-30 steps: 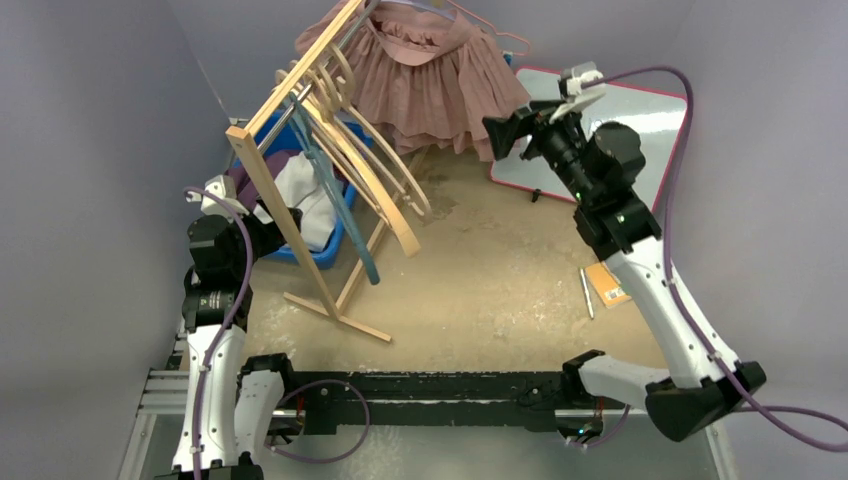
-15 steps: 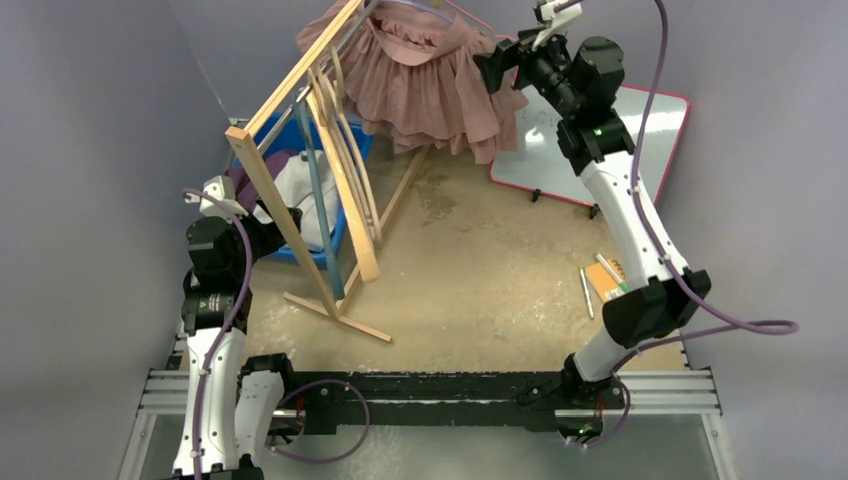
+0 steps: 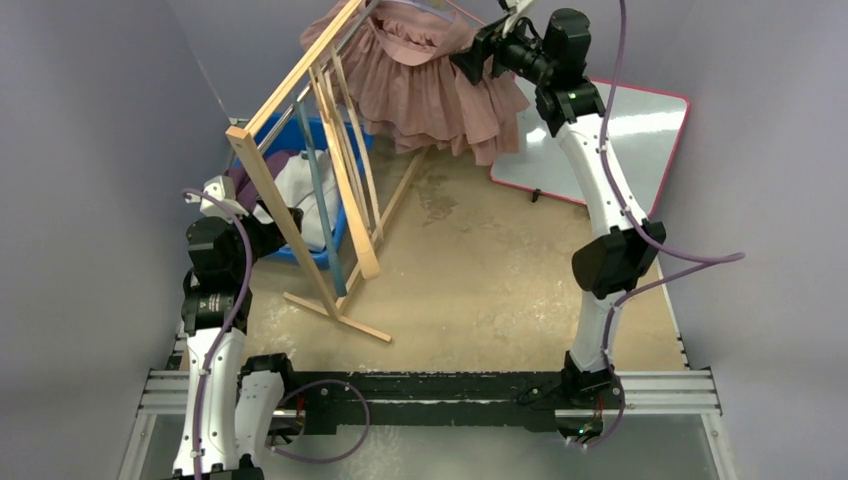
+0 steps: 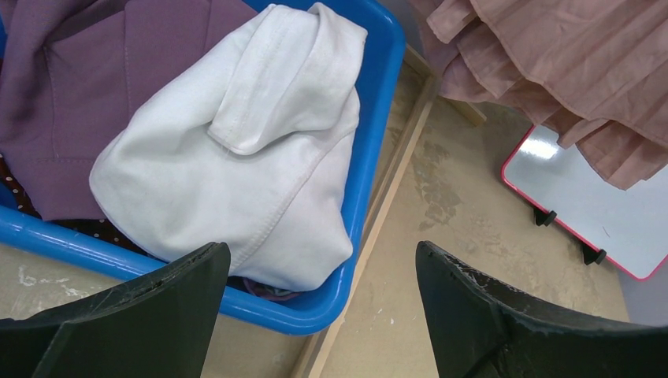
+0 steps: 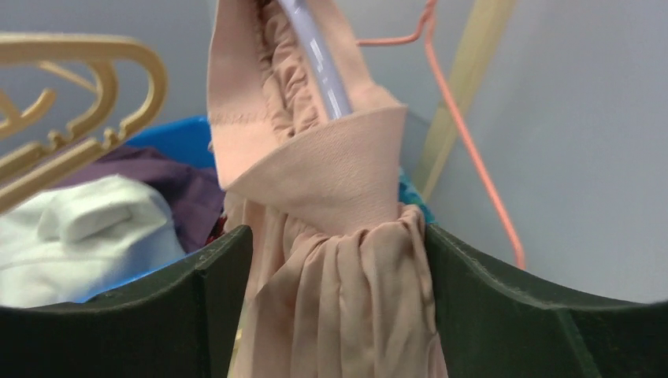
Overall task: Remove the skirt from the hanger
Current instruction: Pick up the hanger from the clothesline.
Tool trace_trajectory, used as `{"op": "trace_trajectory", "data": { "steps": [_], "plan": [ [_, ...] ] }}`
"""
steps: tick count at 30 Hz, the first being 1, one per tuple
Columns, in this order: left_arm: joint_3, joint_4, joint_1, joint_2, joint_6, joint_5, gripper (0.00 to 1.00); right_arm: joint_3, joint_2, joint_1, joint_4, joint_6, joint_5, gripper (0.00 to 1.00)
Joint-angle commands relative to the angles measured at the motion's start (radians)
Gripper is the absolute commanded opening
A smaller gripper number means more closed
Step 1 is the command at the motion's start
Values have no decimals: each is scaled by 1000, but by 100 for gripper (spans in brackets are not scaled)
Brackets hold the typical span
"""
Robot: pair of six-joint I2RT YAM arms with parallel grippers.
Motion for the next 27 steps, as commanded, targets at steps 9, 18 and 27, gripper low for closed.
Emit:
{"op": "trace_trajectory", "data": {
  "steps": [9,18,27],
  "plan": [
    [-9,59,7,4,4,17,88,-27,-7,3,1,108,-264,44],
    [-10,57,9,10,5,16,88,-146,-44,36,243,386,-359,0],
    [-9,59,8,19,4,17,88,-475,-208,71,677,796,-378,0]
  ]
}}
